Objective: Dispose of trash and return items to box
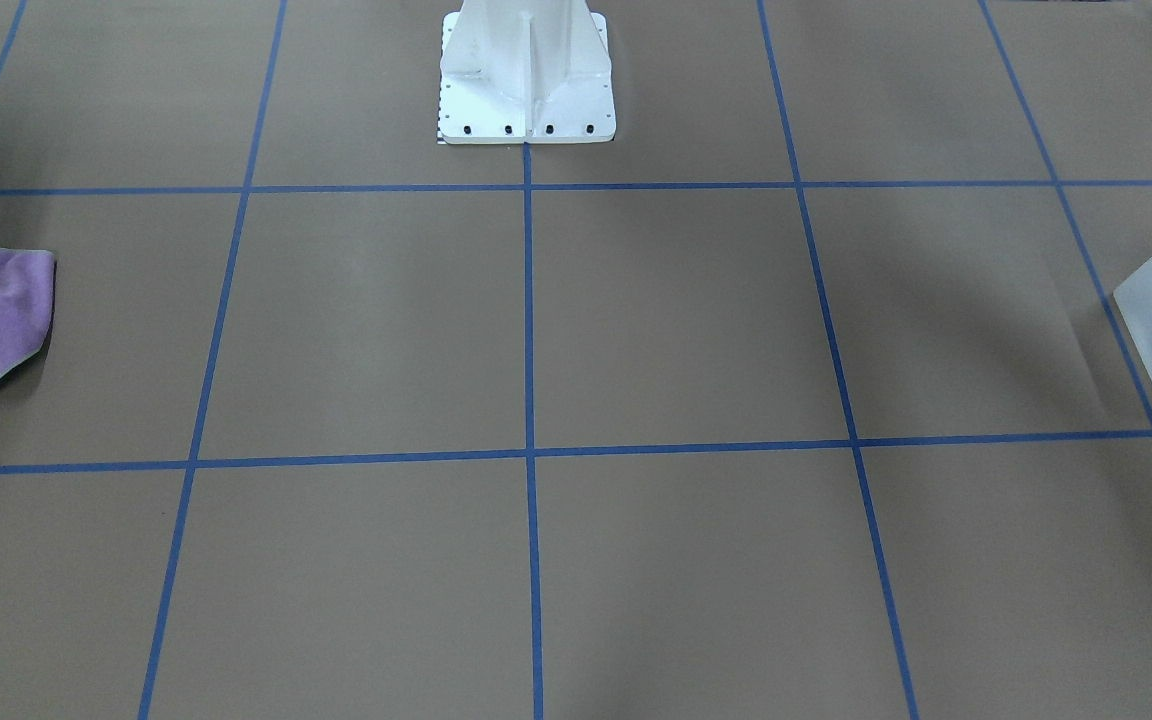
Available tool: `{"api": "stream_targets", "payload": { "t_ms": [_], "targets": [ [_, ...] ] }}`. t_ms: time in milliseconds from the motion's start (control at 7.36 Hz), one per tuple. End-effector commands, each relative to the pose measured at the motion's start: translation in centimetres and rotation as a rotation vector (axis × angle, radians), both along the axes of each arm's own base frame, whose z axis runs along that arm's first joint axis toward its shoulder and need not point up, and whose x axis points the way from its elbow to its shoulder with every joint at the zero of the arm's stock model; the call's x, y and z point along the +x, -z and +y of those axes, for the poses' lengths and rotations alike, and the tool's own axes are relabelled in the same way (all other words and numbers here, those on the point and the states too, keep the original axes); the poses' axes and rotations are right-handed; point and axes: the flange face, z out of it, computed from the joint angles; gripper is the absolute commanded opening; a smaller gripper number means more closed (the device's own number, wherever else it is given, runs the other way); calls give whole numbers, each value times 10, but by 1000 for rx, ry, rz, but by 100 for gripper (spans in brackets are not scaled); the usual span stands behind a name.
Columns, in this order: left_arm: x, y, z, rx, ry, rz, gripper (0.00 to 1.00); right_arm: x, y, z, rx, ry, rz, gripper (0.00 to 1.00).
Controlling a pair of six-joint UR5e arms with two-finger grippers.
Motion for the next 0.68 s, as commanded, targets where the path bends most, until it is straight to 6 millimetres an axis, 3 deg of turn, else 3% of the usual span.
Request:
{"api": "stream_targets", "payload": {
  "t_ms": [0, 136, 272, 544],
  "targets": [
    [-9, 40, -27, 60, 17, 0, 97, -1, 1, 1, 1, 4, -22, 100],
    [-12, 84, -48, 21, 43, 5, 98, 0, 0, 1, 0, 3, -15, 100],
    [-13, 142, -63, -10, 51, 7, 98, 0, 0, 1, 4, 2, -9, 100],
    [-6, 253, -71, -66, 174, 33, 98, -1, 13, -4, 24, 0, -20, 100]
  ]
}}
